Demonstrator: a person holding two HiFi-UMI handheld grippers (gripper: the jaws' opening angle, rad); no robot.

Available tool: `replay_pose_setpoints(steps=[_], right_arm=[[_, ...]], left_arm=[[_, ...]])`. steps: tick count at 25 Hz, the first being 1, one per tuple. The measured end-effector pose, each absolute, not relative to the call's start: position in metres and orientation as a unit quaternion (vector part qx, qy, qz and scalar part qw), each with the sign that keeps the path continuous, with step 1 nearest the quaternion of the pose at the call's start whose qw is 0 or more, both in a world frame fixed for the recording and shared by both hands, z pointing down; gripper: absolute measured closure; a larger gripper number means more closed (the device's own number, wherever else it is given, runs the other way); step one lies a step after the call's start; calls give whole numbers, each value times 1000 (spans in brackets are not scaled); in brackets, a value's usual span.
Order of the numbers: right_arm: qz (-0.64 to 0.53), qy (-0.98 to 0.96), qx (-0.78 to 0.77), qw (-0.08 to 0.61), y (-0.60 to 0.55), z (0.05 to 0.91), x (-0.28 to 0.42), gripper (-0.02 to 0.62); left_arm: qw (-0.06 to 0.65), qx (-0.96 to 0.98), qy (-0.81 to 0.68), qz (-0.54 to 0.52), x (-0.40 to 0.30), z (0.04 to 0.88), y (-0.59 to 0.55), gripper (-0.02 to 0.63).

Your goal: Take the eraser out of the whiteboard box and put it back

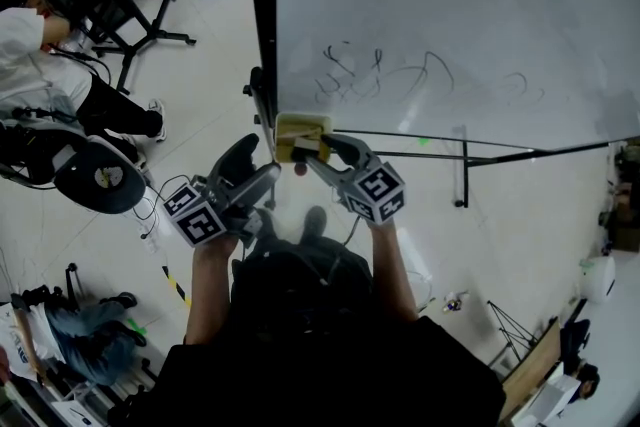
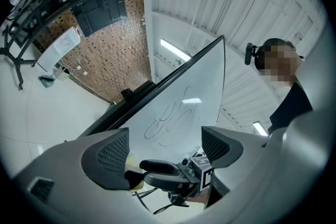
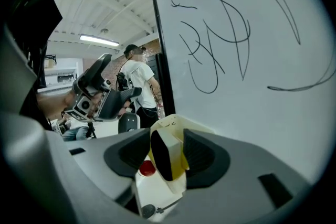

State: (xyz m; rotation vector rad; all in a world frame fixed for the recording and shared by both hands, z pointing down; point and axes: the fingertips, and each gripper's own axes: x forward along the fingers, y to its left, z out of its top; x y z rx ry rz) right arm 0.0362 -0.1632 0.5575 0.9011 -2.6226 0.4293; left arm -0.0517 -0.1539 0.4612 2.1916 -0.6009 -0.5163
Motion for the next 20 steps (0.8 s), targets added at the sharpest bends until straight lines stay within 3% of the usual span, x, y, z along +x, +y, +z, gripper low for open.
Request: replay_pose_setpoints(steps=[20], right_arm=[[81, -916, 306, 247, -160, 571, 27, 374]], left_arm=[[396, 864, -239, -199, -49, 463, -153, 178]])
